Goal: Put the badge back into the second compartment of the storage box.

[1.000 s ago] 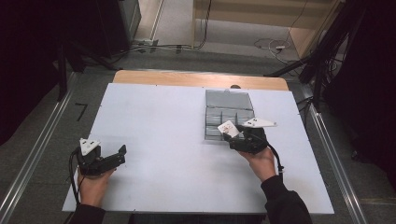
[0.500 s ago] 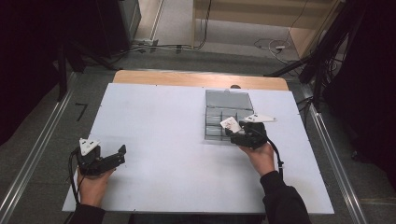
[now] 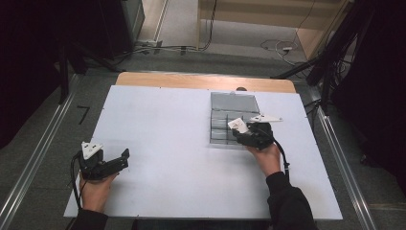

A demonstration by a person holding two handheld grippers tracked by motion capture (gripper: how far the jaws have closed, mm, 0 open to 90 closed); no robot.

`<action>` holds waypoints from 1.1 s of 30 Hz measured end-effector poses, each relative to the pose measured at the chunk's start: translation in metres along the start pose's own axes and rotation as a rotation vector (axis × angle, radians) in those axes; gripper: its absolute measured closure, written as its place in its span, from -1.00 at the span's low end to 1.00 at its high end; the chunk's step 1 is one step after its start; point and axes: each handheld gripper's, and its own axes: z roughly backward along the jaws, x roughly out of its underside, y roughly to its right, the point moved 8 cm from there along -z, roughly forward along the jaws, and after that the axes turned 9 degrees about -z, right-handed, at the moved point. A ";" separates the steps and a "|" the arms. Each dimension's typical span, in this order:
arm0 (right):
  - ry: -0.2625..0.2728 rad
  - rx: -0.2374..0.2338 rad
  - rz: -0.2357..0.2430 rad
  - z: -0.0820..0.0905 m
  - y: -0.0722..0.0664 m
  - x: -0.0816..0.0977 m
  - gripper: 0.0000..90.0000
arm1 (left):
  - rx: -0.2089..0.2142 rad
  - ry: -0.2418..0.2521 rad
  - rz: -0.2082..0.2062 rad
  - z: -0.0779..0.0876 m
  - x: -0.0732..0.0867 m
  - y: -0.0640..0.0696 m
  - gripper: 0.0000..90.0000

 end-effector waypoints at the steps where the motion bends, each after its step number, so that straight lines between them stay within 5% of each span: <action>1: 0.003 0.000 -0.006 -0.001 0.001 -0.001 -0.30 | 0.001 0.000 -0.002 0.000 0.000 0.000 -0.90; 17: -0.066 0.077 0.032 -0.015 0.011 -0.010 -0.30 | 0.001 -0.002 0.001 0.000 0.000 -0.001 -0.90; 33: -0.098 0.105 0.060 -0.023 0.015 -0.009 -0.30 | 0.002 -0.004 -0.001 0.000 0.000 0.000 -0.90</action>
